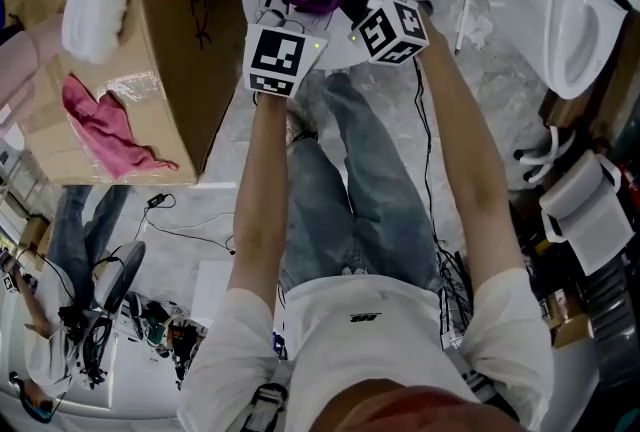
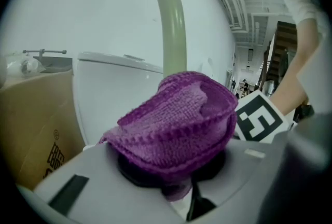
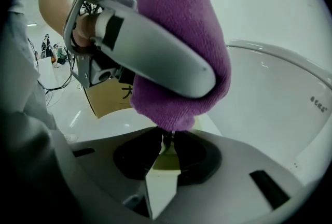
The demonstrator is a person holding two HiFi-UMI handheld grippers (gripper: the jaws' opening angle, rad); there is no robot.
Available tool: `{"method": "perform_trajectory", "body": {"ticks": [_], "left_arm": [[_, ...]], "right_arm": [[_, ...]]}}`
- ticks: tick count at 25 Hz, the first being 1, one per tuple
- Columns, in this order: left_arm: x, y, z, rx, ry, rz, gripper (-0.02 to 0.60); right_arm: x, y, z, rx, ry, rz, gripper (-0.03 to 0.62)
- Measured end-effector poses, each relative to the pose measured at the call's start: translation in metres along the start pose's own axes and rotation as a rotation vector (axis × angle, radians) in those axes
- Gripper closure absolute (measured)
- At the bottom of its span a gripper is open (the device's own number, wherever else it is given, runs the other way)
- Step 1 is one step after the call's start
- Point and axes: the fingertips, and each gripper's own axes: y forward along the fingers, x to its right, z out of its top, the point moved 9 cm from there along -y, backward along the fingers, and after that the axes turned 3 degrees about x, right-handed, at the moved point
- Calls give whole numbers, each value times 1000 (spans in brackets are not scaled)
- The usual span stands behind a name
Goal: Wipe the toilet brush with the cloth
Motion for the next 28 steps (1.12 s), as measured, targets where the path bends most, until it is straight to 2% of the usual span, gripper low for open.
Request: {"method": "perform_trajectory", "body": {"ticks": [17, 22, 28], "left_arm": [[2, -39, 95, 178, -20, -16, 479], [2, -48, 118, 227, -25, -7, 449], [0, -60, 127, 266, -27, 12, 413]], "right_arm": [[0, -1, 0, -2, 1, -6, 520], [1, -2, 0, -6, 2, -8, 519], [0, 1, 1, -8, -1, -15, 517]]}}
